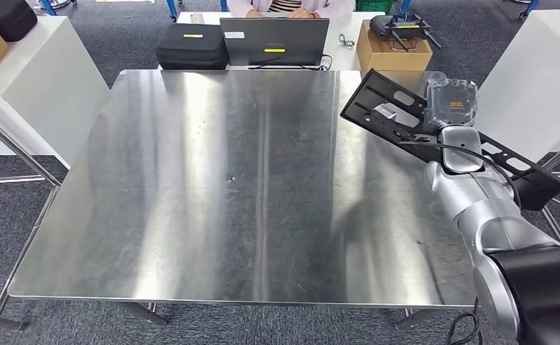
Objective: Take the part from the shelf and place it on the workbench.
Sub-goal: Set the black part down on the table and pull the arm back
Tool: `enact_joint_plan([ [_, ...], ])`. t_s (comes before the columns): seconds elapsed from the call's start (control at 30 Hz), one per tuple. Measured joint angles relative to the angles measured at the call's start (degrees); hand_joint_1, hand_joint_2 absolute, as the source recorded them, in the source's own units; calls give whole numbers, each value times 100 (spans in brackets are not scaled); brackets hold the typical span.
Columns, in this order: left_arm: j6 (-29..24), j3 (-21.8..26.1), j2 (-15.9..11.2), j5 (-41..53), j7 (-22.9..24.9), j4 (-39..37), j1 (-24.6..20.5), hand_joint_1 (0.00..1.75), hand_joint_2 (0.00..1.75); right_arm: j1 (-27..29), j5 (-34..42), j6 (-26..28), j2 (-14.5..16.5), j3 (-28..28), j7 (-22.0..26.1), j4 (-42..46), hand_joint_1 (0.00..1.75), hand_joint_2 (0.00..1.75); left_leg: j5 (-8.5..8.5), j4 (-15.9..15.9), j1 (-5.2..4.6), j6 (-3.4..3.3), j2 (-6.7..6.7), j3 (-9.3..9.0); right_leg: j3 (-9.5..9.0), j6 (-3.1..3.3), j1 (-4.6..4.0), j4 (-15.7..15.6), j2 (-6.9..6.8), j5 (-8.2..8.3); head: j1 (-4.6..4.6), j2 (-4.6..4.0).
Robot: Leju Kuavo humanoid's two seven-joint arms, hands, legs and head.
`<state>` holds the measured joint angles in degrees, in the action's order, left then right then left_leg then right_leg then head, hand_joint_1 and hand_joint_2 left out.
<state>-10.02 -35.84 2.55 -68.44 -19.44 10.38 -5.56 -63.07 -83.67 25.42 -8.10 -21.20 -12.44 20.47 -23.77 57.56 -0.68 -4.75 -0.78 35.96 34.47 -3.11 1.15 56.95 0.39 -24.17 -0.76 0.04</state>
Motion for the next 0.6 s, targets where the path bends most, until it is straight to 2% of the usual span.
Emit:
enact_joint_plan([
  [0.07,1,-5,1,33,3,0,-3,0,175,37,1,0,75,0,15,1,175,175,0,-13,11,11,6,-10,1,5,-13,0,5,-3,-1,0],
  [0.17,-7,-27,2,63,29,0,-6,0,175,105,2,-1,180,-1,40,3,175,175,2,-25,21,38,14,-17,1,47,-29,3,7,-11,-1,0],
  [0.33,-36,-90,7,99,66,0,-7,0,175,203,0,-13,322,-2,52,12,175,175,-8,-29,38,149,20,-18,3,64,-44,6,6,-17,2,0],
  [0.6,-20,-114,28,125,55,8,-8,0,175,230,-1,-36,429,-2,53,14,175,175,-9,-28,1,173,19,-16,6,67,-43,6,5,-20,3,0],
])
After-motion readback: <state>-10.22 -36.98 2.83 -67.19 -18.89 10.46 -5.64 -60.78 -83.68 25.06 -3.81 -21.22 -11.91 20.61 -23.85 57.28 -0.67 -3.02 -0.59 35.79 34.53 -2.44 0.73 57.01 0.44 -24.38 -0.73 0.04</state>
